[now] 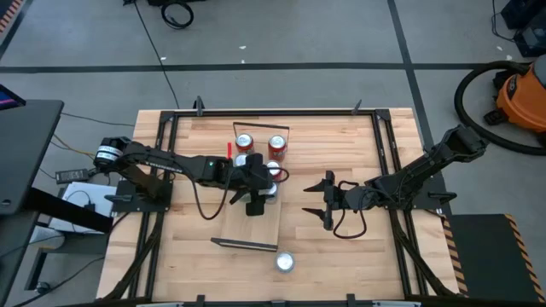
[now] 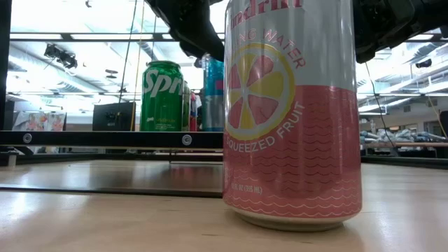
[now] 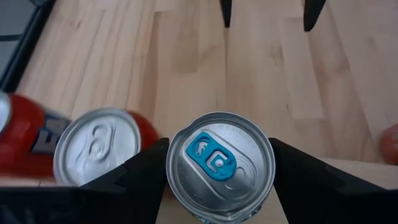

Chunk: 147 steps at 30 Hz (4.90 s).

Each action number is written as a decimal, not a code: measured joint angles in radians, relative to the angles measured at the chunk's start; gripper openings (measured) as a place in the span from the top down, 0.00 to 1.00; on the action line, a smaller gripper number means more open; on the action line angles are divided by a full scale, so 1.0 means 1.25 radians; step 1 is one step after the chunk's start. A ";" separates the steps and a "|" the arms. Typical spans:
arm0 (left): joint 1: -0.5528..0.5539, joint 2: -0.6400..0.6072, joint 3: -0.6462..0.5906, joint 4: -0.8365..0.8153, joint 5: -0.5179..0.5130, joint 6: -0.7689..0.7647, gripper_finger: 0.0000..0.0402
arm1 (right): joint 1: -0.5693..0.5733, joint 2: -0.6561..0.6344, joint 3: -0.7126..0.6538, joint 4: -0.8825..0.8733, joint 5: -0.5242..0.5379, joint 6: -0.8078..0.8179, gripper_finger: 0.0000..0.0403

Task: Place canned beverage on shelf
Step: Put the blue soda can on the shelf, then put the orange white soda can on the shelf

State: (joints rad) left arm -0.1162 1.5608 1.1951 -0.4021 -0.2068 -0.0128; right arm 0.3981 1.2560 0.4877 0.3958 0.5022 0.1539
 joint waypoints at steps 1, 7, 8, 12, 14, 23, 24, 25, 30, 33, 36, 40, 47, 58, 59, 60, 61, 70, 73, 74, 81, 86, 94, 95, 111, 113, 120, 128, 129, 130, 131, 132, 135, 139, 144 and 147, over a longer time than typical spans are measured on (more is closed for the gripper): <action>-0.005 -0.001 0.000 -0.004 -0.015 -0.007 0.36 | 0.000 0.000 0.000 0.000 0.000 0.000 0.26; -0.016 0.000 0.000 -0.015 -0.054 -0.066 0.36 | 0.000 0.000 0.000 0.010 0.000 -0.002 0.26; -0.016 0.000 -0.001 -0.016 -0.054 -0.069 0.36 | 0.000 0.000 0.000 0.013 -0.002 -0.003 0.26; -0.016 0.000 -0.001 -0.017 -0.056 -0.080 0.36 | 0.001 0.000 0.000 0.018 -0.005 -0.004 0.26; -0.016 0.000 -0.001 -0.017 -0.056 -0.080 0.35 | 0.002 0.000 0.000 0.018 -0.005 -0.004 0.26; -0.015 -0.001 0.013 -0.036 -0.056 -0.062 0.21 | 0.002 0.000 0.000 0.017 -0.020 -0.005 0.26; -0.015 -0.006 0.023 -0.037 -0.058 -0.059 0.19 | 0.002 0.000 0.000 0.017 -0.020 -0.005 0.26; -0.015 -0.011 0.032 -0.053 -0.067 -0.051 0.18 | 0.002 0.000 0.000 0.018 -0.020 -0.005 0.26; -0.034 -0.012 0.087 -0.081 -0.133 0.014 0.17 | 0.002 0.000 0.000 0.016 -0.020 -0.003 0.26; -0.059 -0.013 0.116 -0.073 -0.151 0.060 0.17 | 0.002 0.000 0.000 0.016 -0.023 -0.001 0.26; -0.093 -0.014 0.123 -0.065 -0.132 0.080 0.17 | 0.002 0.002 0.000 0.028 -0.072 0.000 0.26; -0.133 -0.014 0.123 -0.067 -0.126 0.069 0.17 | 0.030 0.039 0.000 0.095 -0.107 0.015 0.26; -0.193 -0.014 0.123 -0.065 -0.126 0.025 0.17 | 0.130 0.183 0.063 0.165 -0.037 0.034 0.26; -0.274 -0.014 0.123 -0.085 -0.126 -0.043 0.17 | 0.239 0.322 0.274 0.029 0.064 0.015 0.26; -0.279 -0.014 0.123 -0.084 -0.126 -0.043 0.17 | 0.244 0.334 0.288 0.030 0.079 0.006 0.25; -0.283 -0.014 0.123 -0.081 -0.126 -0.043 0.17 | 0.249 0.346 0.300 0.029 0.092 -0.001 0.25; -0.285 -0.014 0.123 -0.075 -0.126 -0.045 0.17 | 0.252 0.359 0.314 0.029 0.100 -0.010 0.25; -0.306 -0.015 0.123 -0.047 -0.127 -0.098 0.17 | 0.257 0.458 0.396 0.028 0.107 0.005 0.13; -0.311 -0.015 0.123 -0.050 -0.126 -0.114 0.17 | 0.257 0.474 0.406 0.029 0.115 0.026 0.09; -0.311 -0.015 0.123 -0.052 -0.126 -0.117 0.17 | 0.258 0.475 0.406 0.024 0.127 0.031 0.08; -0.308 -0.015 0.124 -0.084 -0.127 -0.129 0.17 | 0.261 0.480 0.407 0.017 0.145 0.058 0.07; -0.308 -0.015 0.124 -0.086 -0.127 -0.128 0.17 | 0.263 0.524 0.407 0.047 0.136 0.066 0.07; -0.308 -0.015 0.124 -0.085 -0.127 -0.138 0.17 | 0.261 0.566 0.406 0.073 0.144 0.071 0.07; -0.308 -0.015 0.124 -0.085 -0.127 -0.143 0.17 | 0.260 0.566 0.406 0.074 0.145 0.071 0.08; -0.307 -0.013 0.124 -0.022 -0.081 -0.131 0.17 | 0.256 0.483 0.405 -0.109 0.104 0.066 0.21; -0.304 -0.013 0.124 -0.011 -0.081 -0.122 0.17 | 0.256 0.463 0.405 -0.151 0.103 0.064 0.20; -0.299 -0.013 0.124 0.009 -0.082 -0.104 0.17 | 0.242 0.390 0.363 -0.219 0.059 0.042 0.20; -0.299 -0.012 0.124 0.015 -0.081 -0.089 0.17 | 0.199 0.290 0.237 -0.145 -0.017 0.022 0.20; -0.298 -0.012 0.124 0.015 -0.082 -0.083 0.17 | 0.190 0.282 0.221 -0.130 -0.032 0.014 0.20; -0.296 -0.012 0.124 0.019 -0.082 -0.079 0.17 | 0.180 0.278 0.206 -0.110 -0.041 0.004 0.20; -0.295 -0.012 0.124 0.022 -0.082 -0.078 0.17 | 0.170 0.276 0.192 -0.087 -0.051 -0.003 0.20; -0.293 -0.012 0.124 0.022 -0.082 -0.077 0.17 | 0.160 0.276 0.177 -0.062 -0.062 -0.015 0.20; -0.286 -0.012 0.124 0.027 -0.081 -0.070 0.17 | 0.128 0.276 0.141 0.014 -0.089 -0.068 0.20; -0.280 -0.012 0.124 0.026 -0.082 -0.067 0.17 | 0.089 0.276 0.116 0.069 -0.127 -0.140 0.20; -0.276 -0.012 0.124 0.025 -0.082 -0.058 0.17 | 0.044 0.274 0.114 0.063 -0.144 -0.123 0.17; -0.276 -0.012 0.124 0.026 -0.082 -0.056 0.17 | 0.021 0.273 0.115 0.051 -0.188 -0.120 0.11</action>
State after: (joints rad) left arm -0.4610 1.5455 1.3495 -0.3702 -0.3088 -0.0826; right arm 0.4238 1.5978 0.6319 0.4598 0.2667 0.0041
